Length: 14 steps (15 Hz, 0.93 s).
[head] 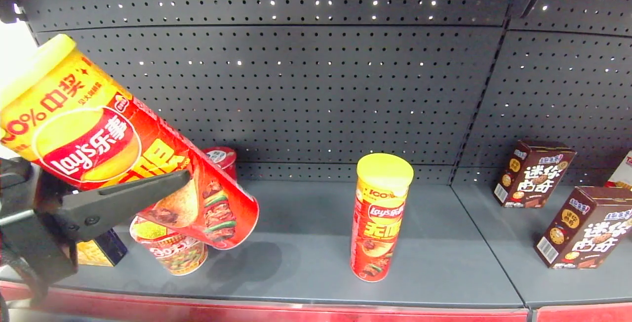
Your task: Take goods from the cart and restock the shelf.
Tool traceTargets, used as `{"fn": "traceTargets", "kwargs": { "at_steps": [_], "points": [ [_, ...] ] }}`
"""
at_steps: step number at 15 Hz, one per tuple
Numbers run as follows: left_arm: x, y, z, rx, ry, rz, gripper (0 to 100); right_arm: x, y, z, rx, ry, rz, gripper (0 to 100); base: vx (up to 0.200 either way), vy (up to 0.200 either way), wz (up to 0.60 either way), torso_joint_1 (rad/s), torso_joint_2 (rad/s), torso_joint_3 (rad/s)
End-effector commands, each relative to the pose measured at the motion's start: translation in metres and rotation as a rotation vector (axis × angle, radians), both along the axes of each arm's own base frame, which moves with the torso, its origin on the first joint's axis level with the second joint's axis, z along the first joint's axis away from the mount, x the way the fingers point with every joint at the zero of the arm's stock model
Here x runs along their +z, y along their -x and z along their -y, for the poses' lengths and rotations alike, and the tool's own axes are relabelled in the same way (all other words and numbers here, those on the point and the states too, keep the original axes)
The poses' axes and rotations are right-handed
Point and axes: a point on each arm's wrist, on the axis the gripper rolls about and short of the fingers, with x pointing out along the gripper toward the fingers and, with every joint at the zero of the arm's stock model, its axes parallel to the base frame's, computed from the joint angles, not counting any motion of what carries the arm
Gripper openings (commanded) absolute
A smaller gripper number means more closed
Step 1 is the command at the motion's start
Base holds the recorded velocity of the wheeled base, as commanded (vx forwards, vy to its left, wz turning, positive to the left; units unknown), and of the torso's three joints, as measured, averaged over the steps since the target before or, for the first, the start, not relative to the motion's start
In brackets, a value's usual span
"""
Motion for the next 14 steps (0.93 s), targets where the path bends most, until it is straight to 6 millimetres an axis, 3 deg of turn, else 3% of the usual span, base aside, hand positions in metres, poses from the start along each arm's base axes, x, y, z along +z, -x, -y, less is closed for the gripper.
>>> {"fn": "traceTargets", "kwargs": {
  "at_steps": [1, 5, 11, 12, 14],
  "points": [
    [-0.001, -0.007, 0.003, -0.003, -0.006, -0.017, 0, 0.0, 0.0, 0.0, 0.002, 0.0, -0.002, 100, 0.0, 0.0, 0.0, 0.0, 0.0, 0.0],
    [-0.003, -0.016, 0.006, -0.004, -0.016, -0.036, 0, 0.0, 0.0, 0.0, 0.0, 0.0, -0.002, 100, 0.0, 0.0, -0.45, -0.001, 0.0, 0.003],
    [-0.006, -0.044, 0.015, 0.006, -0.027, -0.064, 0, 0.0, 0.0, 0.0, 0.0, -0.001, -0.002, 100, 0.0, 0.0, 0.0, 0.0, 0.0, 0.0],
    [-0.008, -0.062, 0.017, 0.023, -0.016, -0.034, 0, 0.0, 0.0, 0.0, 0.0, -0.001, -0.002, 100, 0.0, 0.0, 0.0, 0.0, 0.0, 0.0],
    [-0.008, -0.071, 0.018, 0.031, -0.026, -0.024, 0, 0.0, 0.0, 0.0, 0.0, -0.001, -0.002, 100, 0.0, 0.0, 0.0, 0.0, 0.0, 0.0]
  ]
}}
